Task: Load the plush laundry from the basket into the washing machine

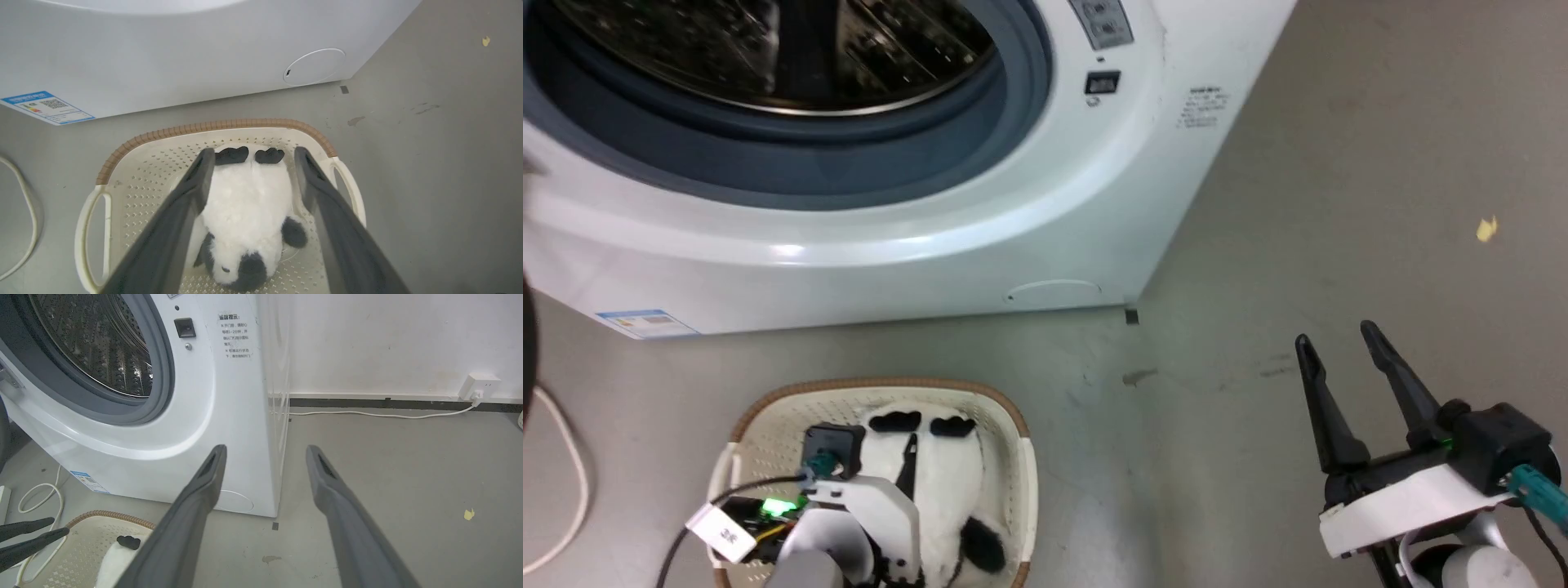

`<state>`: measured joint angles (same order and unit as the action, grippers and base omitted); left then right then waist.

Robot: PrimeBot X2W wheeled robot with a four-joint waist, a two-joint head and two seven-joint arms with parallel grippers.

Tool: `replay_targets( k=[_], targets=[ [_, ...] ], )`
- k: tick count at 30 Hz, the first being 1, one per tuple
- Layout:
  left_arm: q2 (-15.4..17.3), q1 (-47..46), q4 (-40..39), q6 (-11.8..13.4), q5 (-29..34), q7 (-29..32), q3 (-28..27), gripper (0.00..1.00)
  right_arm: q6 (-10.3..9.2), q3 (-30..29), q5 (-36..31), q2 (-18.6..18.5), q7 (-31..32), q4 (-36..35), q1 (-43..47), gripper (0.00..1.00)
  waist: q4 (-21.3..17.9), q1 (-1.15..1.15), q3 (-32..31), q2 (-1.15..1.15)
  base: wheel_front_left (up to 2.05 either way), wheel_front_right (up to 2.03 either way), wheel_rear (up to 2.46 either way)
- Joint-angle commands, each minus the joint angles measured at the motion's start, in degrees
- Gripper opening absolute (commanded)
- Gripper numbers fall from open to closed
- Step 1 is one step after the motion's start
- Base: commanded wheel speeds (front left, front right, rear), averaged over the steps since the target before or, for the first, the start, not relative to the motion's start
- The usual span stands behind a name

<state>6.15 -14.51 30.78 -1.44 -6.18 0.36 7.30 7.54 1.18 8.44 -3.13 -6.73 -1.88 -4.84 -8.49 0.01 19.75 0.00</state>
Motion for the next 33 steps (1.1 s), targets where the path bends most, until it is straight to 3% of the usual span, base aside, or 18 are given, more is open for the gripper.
replay_targets(
  k=[1, 7, 16, 28, 33],
  targets=[
    [0.58, -1.71, 1.67, -0.10, -0.61, 0.17, 0.18, 1.00, -0.03, -0.14, 1.01, 0.12, -0.54, -0.23, -1.26, 1.00, -0.98, -0.01, 1.53, 0.00, 0.00, 0.00, 0.00],
    [1.77, -3.91, 7.06, -1.37, -3.26, 3.24, -0.28, 1.00, -0.03, 0.25, 2.82, 0.13, -1.25, -0.18, -2.16, 1.00, -2.85, -0.01, 4.89, 0.00, 0.00, 0.00, 0.00],
    [4.02, -8.12, 13.04, -1.24, -4.45, 6.79, 1.19, 1.00, -0.03, -0.08, 5.33, 0.15, -2.33, -0.22, -3.90, 1.00, -4.83, -0.01, 10.35, 0.00, 0.00, 0.00, 0.00],
    [7.08, -15.99, 20.02, 1.58, -5.72, 8.24, 3.01, 1.00, -0.04, 0.55, 7.35, 0.17, -3.77, -0.79, -6.80, 1.00, -6.69, -0.01, 17.88, 0.00, 0.00, 0.00, 0.00],
    [7.87, -19.18, 23.07, 1.49, -6.48, 10.25, 3.95, 1.00, -0.04, 0.05, 8.02, 0.18, -4.37, -0.84, -8.06, 1.00, -7.58, -0.01, 20.83, 0.00, 0.00, 0.00, 0.00]
  ],
)
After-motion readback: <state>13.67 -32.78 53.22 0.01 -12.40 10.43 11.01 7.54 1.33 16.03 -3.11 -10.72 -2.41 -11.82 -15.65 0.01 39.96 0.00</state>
